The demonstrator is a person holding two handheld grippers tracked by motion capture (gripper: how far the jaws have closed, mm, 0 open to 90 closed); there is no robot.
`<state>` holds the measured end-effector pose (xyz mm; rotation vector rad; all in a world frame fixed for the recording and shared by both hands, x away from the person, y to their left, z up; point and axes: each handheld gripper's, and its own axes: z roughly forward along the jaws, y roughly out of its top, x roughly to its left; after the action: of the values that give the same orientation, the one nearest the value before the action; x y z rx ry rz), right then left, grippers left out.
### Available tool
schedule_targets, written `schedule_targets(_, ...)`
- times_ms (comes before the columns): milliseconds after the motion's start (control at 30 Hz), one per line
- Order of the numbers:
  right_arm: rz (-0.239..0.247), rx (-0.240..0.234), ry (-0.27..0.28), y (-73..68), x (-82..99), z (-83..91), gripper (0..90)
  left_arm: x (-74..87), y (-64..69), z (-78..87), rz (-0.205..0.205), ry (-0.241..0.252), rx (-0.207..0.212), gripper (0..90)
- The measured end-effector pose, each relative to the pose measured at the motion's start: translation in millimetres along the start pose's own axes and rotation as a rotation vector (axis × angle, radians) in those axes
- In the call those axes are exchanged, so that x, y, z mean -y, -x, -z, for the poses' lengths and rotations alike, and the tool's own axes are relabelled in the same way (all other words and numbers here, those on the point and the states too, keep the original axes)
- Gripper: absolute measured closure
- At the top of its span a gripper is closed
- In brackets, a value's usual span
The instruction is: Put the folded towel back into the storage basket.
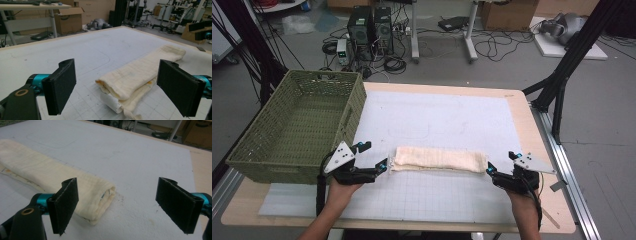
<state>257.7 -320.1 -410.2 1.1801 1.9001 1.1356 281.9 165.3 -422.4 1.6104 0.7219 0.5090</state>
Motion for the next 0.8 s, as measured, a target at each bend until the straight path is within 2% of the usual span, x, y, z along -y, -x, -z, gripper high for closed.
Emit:
schedule_targets(100,-0.002,-0.022,-0.010,0.2,0.8,-0.5,17.0,-0.2,-2.1,0.5,0.007,0.000,-0.005,16.2)
schedule_targets(167,0.012,-0.018,-0.013,0.0,1.1,-0.5,17.0,-0.6,-2.6,0.7,0.008,0.001,-0.008,16.2)
schedule_targets(400,0.004,-0.001,-0.004,-0.3,0.7,2.3,17.0,-0.9,-2.7,0.7,0.007,-0.003,-0.005,16.2)
schedule_targets(800,0.004,-0.006,-0.001,-0.4,0.8,1.7,17.0,-0.8,-1.9,-0.2,0.006,-0.018,0.001,16.2)
